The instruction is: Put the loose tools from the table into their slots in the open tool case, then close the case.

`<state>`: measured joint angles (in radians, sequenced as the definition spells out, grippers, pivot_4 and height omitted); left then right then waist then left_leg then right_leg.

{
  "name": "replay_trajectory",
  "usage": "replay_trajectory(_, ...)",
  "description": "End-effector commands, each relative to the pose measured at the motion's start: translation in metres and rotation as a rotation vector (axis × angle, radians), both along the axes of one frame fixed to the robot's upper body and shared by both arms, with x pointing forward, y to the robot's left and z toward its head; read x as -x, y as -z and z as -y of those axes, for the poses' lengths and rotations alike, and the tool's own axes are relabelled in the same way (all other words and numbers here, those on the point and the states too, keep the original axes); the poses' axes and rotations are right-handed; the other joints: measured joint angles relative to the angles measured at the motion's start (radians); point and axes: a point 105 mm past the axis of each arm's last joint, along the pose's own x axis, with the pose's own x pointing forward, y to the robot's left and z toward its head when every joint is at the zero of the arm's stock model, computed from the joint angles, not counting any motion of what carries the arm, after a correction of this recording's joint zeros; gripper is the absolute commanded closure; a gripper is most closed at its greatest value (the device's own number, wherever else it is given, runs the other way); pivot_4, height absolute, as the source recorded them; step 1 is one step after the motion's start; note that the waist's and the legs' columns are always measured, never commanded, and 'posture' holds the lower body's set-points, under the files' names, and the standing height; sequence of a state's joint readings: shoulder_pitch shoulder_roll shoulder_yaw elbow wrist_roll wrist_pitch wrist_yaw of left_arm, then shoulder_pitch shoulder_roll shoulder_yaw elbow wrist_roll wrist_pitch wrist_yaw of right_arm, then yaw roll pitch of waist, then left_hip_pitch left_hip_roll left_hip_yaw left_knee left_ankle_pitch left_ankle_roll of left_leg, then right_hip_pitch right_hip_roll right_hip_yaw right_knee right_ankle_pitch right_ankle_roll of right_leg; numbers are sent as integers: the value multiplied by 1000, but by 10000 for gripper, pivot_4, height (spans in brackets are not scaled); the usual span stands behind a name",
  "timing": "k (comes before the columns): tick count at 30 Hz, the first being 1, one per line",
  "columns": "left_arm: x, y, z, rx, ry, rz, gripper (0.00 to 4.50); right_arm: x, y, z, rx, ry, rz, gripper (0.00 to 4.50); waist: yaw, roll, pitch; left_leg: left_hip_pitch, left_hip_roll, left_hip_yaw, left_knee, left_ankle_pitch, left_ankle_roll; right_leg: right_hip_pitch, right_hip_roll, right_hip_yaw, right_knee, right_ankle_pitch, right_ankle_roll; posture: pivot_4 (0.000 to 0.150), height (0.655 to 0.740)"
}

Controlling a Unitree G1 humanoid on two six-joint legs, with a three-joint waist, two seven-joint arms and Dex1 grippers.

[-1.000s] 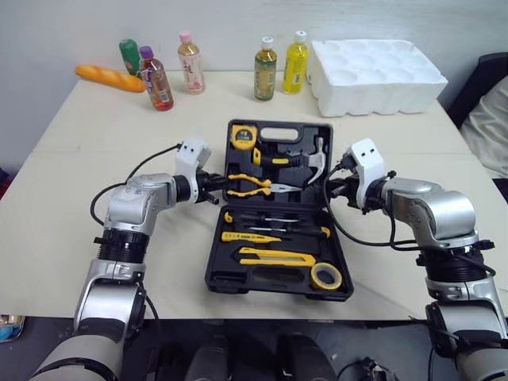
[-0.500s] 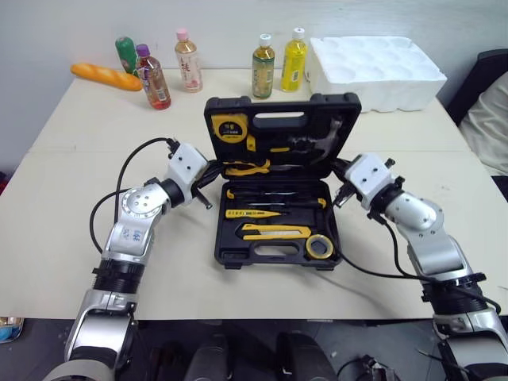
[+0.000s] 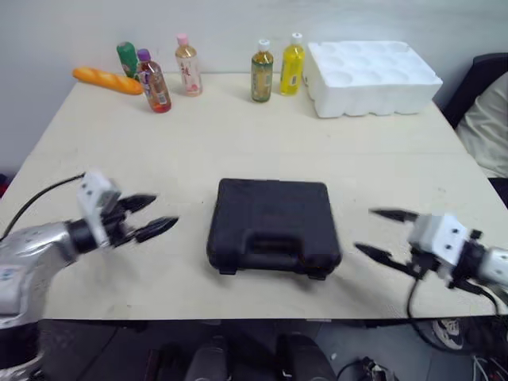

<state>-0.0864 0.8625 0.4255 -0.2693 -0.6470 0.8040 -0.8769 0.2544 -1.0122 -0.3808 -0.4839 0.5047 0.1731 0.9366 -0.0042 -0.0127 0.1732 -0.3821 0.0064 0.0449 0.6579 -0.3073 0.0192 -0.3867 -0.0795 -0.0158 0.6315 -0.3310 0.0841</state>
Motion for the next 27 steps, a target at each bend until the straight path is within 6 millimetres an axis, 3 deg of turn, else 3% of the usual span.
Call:
replay_trajectory(1,25,-6,-32,-26,15,-89,933,40,1,33,-64,45,-322,10015,2,-2,2,12,0,-1,-5,-2,1,12,0,-1,-7,0,0,1500,7400)
replay_trajectory(5,23,-4,-48,-45,-21,-103,933,51,5,49,-117,106,-432,10015,3,-1,2,14,0,-2,-10,-2,-1,13,-2,-2,-10,-2,-3,1500,7400)
replay_trajectory(14,4,-8,-24,-41,40,-36,933,47,14,37,-120,75,-440,10015,1,1,3,12,1,-2,-12,-3,-4,9,-2,-2,-10,-2,-5,1500,7400)
replay_trajectory(18,-28,-8,-12,-77,33,43,13175,49,24,14,-118,-16,-490,10015,5,1,3,12,1,-2,-11,-3,-3,10,-2,-3,-9,-2,-4,1500,7400)
replay_trajectory(21,-65,-6,11,-86,58,82,28344,44,39,-14,-108,-101,-518,23634,8,0,3,12,0,-2,-9,-2,-3,10,-2,-3,-8,-2,-3,1500,7400)
replay_trajectory(24,-93,-3,29,-105,82,94,42896,35,49,-27,-96,-136,-524,39372,6,0,3,11,-1,-2,-9,-2,-3,10,-2,-3,-8,-1,-2,1500,7400)
replay_trajectory(25,-101,-3,35,-102,87,99,45000,31,52,-30,-95,-143,-519,43399,6,0,3,9,-1,-2,-9,-1,-3,8,-2,-3,-8,-1,-2,1500,7400)
replay_trajectory(27,-123,-7,49,-66,71,121,45000,23,58,-38,-94,-167,-496,44360,3,-1,3,6,-1,-2,-7,1,-8,6,0,-3,-6,-1,-1,1500,7400)
